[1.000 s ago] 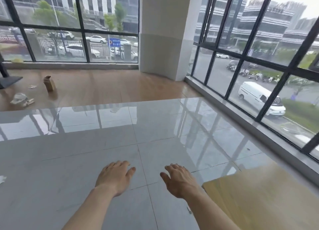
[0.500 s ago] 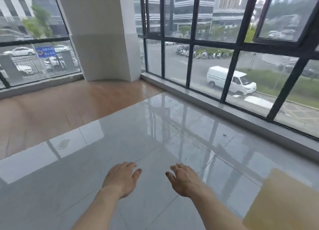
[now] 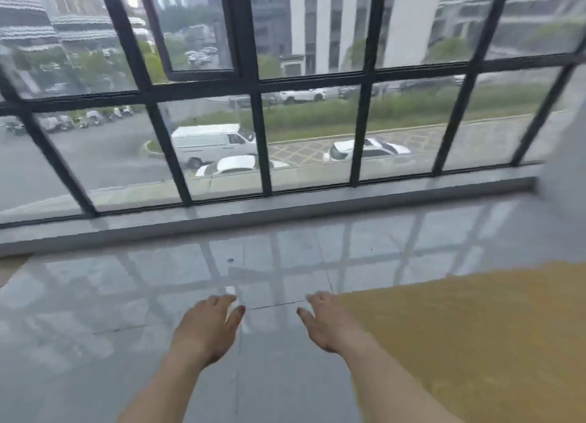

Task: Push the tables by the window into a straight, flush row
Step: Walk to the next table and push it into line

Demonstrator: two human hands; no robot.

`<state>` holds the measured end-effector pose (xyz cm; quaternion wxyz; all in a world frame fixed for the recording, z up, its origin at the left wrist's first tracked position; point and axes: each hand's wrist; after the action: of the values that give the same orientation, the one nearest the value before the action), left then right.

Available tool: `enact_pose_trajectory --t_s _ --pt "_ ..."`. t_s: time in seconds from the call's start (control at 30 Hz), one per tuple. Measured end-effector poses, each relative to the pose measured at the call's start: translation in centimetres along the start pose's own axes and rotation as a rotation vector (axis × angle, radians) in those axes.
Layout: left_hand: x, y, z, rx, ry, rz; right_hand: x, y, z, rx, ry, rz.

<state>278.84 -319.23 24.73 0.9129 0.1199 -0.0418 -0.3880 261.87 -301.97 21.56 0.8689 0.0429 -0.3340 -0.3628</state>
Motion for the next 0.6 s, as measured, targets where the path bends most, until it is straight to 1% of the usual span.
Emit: enact_pose_trajectory --t_s 0.07,0.17,0.3,0.47,0.6 --pt "-4.3 -5.3 0.3 -0.001 -0.019 -0.191 -4.2 -0.7 1.9 -0.102 -0.033 -0.179" --pt "-10.8 -11.3 0.0 0.004 -0.049 -0.457 -9.0 0.6 3.8 -0.223 -0.109 -0.428" --pt "-18.2 -15.3 -0.6 0.042 -0.097 -0.765 -11.9 4.0 3.8 -0.375 -0.177 -0.691" --pt "-25.3 -16.3 -3.4 0.062 -0.17 -1.123 -13.1 8.5 0.0 -0.566 -0.328 -1.001" --pt "-28.5 -14.4 -8.7 0.093 -0.193 -1.391 -12.9 12.6 -6.6 -0.703 -0.4 -1.215"
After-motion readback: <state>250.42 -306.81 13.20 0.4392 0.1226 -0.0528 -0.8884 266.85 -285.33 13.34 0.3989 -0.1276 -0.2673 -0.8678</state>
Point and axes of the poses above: each hand's wrist, its own y-axis away from the middle knuckle, its own z-axis out of the back of the hand, x = y × z, and after that the axes turned 12 degrees about -y, right-handed
